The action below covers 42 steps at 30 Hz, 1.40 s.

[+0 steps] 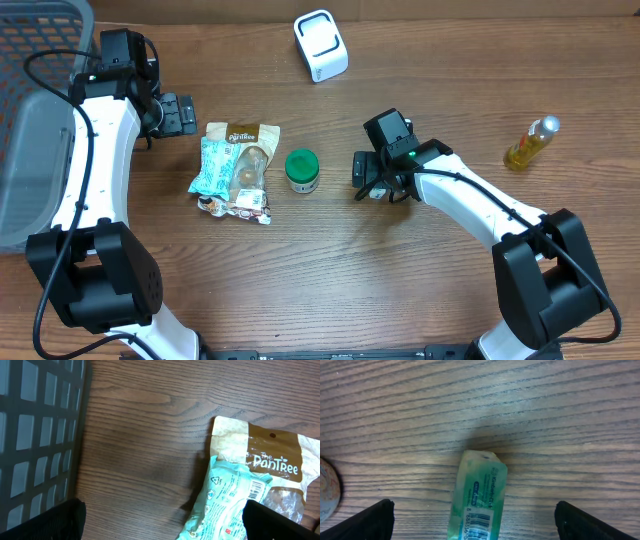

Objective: Scan the item barcode

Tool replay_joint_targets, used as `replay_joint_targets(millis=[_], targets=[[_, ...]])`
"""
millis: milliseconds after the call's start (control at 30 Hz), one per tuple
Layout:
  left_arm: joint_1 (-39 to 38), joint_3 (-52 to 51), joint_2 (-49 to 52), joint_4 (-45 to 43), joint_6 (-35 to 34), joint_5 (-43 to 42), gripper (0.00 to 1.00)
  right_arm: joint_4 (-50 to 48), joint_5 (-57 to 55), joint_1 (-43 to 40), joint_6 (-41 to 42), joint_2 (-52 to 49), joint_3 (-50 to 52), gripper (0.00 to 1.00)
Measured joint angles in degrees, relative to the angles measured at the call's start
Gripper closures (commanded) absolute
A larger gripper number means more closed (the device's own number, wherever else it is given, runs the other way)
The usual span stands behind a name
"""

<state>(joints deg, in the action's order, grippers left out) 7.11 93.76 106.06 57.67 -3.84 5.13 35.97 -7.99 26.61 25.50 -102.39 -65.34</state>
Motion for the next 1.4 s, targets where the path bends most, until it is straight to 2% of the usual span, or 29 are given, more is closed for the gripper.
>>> replay_joint_targets(millis=[333, 500, 667, 733, 833, 900, 967, 1033, 1100, 1200, 1267, 1333, 1400], targets=[[0.0, 0.0, 0.0, 0.0, 0.0, 0.0, 0.00, -0.9, 0.0, -0.2, 0.9, -0.6, 0.0, 0.07], [0.0, 0.0, 0.0, 0.0, 0.0, 0.0, 0.00, -1.4, 0.1, -1.2, 2.0, -1.6, 0.0, 0.20], [0.0, 0.0, 0.0, 0.0, 0.0, 0.0, 0.00, -2.3, 0.3, -1.5, 2.6, -3.3, 0.0, 0.35], [0.0, 0.0, 0.0, 0.0, 0.0, 0.0, 0.01, -2.3, 0.3, -1.4, 2.5, -3.5, 0.0, 0.44], [0.0, 0.0, 0.0, 0.0, 0.0, 0.0, 0.00, -2.6, 0.5, -1.4, 2.9, -3.5, 0.0, 0.73], [0.0, 0.0, 0.0, 0.0, 0.0, 0.0, 0.00, -2.8, 0.6, -1.4, 3.0, -3.5, 0.0, 0.85], [0.0, 0.0, 0.0, 0.0, 0.0, 0.0, 0.01, -2.9, 0.5, -1.4, 2.6, -3.6, 0.0, 0.86], [0.0, 0.0, 0.0, 0.0, 0.0, 0.0, 0.00, -3.0, 0.6, -1.4, 2.8, -3.6, 0.0, 0.55], [0.0, 0.0, 0.0, 0.0, 0.0, 0.0, 0.00, -2.9, 0.5, -1.5, 2.8, -3.6, 0.0, 0.48], [0.0, 0.0, 0.0, 0.0, 0.0, 0.0, 0.00, -2.9, 0.6, -1.5, 2.8, -3.6, 0.0, 0.49], [0.0, 0.0, 0.0, 0.0, 0.0, 0.0, 0.01, -2.8, 0.5, -1.5, 2.8, -3.6, 0.0, 0.57], [0.0, 0.0, 0.0, 0.0, 0.0, 0.0, 0.01, -2.8, 0.5, -1.4, 2.8, -3.6, 0.0, 0.70], [0.0, 0.0, 0.0, 0.0, 0.0, 0.0, 0.00, -2.7, 0.5, -1.4, 2.6, -3.6, 0.0, 0.73]])
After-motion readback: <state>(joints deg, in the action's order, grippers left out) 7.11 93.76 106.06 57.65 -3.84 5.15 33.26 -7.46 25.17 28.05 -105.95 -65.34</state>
